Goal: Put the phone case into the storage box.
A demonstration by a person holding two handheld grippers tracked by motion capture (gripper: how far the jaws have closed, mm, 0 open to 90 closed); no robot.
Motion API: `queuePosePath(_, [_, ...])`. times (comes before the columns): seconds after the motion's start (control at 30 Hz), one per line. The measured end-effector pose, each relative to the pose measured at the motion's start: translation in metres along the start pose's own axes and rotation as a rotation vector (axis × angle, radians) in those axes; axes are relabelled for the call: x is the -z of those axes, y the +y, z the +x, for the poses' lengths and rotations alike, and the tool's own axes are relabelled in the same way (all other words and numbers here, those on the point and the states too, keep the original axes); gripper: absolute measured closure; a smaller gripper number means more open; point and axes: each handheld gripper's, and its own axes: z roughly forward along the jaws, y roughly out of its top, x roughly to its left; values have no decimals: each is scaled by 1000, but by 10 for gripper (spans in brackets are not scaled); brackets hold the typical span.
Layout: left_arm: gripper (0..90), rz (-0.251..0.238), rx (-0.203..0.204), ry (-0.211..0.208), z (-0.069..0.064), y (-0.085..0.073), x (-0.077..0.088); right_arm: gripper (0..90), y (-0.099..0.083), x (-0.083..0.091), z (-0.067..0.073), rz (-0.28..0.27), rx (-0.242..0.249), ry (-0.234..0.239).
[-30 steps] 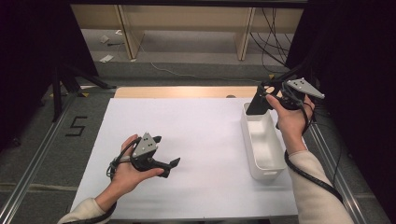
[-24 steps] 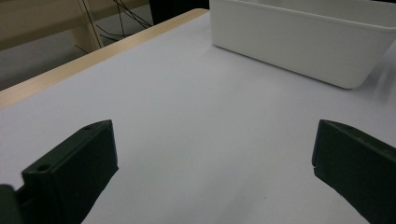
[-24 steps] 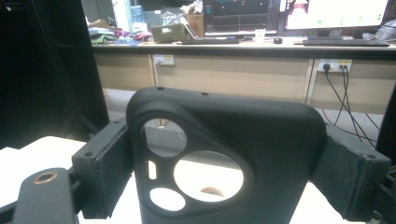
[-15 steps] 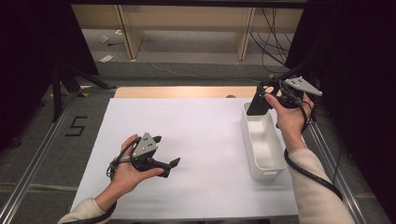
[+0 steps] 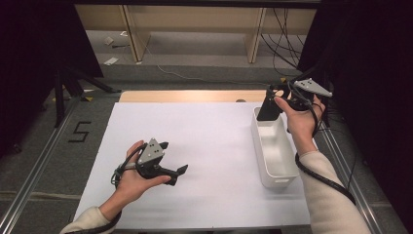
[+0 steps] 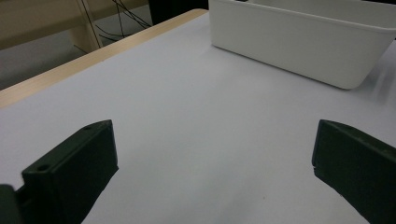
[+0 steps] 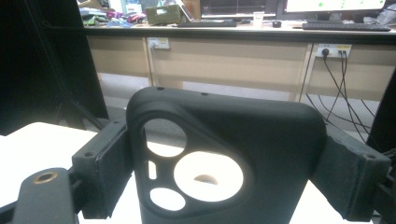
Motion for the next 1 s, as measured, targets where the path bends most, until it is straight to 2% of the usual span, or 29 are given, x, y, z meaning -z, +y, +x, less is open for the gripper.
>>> queuePosePath(1.0, [0, 2, -4, 1, 0, 0, 0, 158, -1, -15, -1, 59, 6, -6])
